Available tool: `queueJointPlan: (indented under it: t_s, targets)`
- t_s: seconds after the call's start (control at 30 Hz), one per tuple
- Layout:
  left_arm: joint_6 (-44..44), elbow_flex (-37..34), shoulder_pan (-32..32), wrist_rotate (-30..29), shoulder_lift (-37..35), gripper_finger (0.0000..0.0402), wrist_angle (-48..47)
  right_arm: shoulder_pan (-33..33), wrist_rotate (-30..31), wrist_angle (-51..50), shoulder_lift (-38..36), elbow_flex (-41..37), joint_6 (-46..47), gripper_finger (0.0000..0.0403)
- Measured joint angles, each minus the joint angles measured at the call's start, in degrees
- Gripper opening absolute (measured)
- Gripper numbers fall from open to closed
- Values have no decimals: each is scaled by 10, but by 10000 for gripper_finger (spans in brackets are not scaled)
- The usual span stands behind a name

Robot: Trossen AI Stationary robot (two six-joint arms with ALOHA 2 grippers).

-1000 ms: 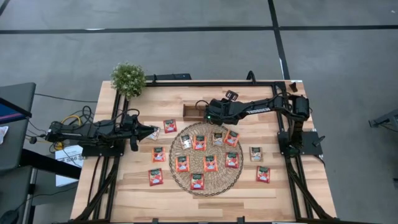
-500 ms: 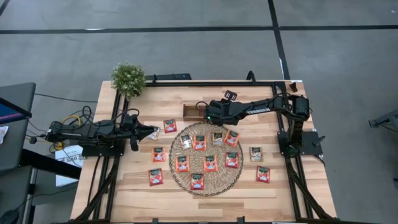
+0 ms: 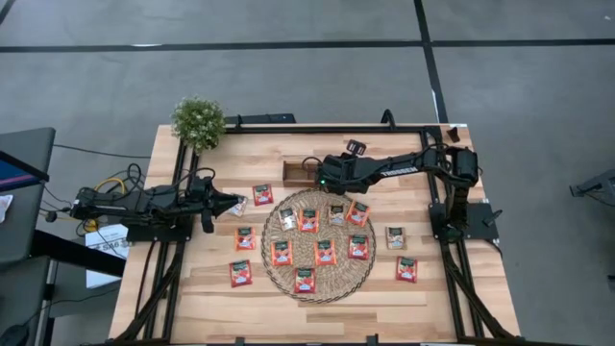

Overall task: Pick & Place Tea
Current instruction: Put the brown tea bag into the right section of the wooden organizer

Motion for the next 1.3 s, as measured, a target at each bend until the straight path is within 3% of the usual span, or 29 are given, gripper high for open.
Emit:
queueJointPlan:
  t_s: [0.57, 0.77, 1.0, 1.3]
  targets:
    - [0, 0, 0, 0, 0, 65, 0, 3, -26, 0, 0, 0, -9, 52]
    - [0, 0, 0, 0, 0, 65, 0, 6, -25, -5, 0, 1, -9, 75]
    - [0, 0, 0, 0, 0, 65, 0, 30, -23, -135, 0, 70, -2, 108]
    - [0, 0, 0, 0, 0, 65, 0, 84, -27, -371, -16, 160, 84, 122]
